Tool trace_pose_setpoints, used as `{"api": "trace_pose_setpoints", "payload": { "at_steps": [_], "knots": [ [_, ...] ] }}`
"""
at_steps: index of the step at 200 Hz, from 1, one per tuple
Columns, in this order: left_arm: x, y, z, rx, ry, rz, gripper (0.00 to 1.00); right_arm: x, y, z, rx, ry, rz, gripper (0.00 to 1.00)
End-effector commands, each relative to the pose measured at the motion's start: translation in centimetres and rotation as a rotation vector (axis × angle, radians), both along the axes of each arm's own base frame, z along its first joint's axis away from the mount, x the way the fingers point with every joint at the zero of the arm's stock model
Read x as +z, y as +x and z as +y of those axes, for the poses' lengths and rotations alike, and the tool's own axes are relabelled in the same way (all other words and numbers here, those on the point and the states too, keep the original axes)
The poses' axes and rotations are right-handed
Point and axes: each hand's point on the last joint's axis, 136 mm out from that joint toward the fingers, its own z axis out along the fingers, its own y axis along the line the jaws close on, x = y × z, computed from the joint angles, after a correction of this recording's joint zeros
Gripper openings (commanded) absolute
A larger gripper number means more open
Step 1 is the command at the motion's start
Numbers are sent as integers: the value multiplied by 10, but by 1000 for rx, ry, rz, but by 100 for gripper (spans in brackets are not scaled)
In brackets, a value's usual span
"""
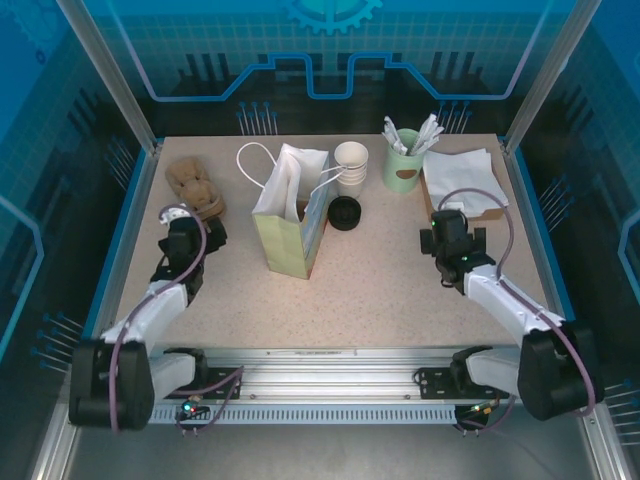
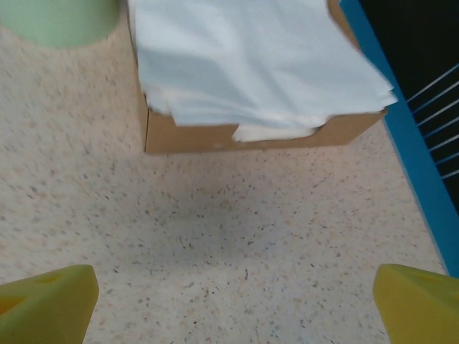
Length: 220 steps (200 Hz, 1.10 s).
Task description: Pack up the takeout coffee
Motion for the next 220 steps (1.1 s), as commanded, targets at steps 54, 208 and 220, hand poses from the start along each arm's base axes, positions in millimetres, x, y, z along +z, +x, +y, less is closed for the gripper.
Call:
{"api": "trace_pose_setpoints", "payload": {
  "at_steps": [54, 208, 220],
  "knots": [
    [-15, 54, -33, -255, 95, -134, 99, 9, 33, -9, 114, 140, -351, 100],
    [-24, 51, -49, -341, 115, -175, 99, 7, 46, 17, 291, 283, -330, 99],
    [-24, 51, -49, -340, 116, -176, 99, 6, 49, 18, 296, 303, -332, 98]
  ]
}}
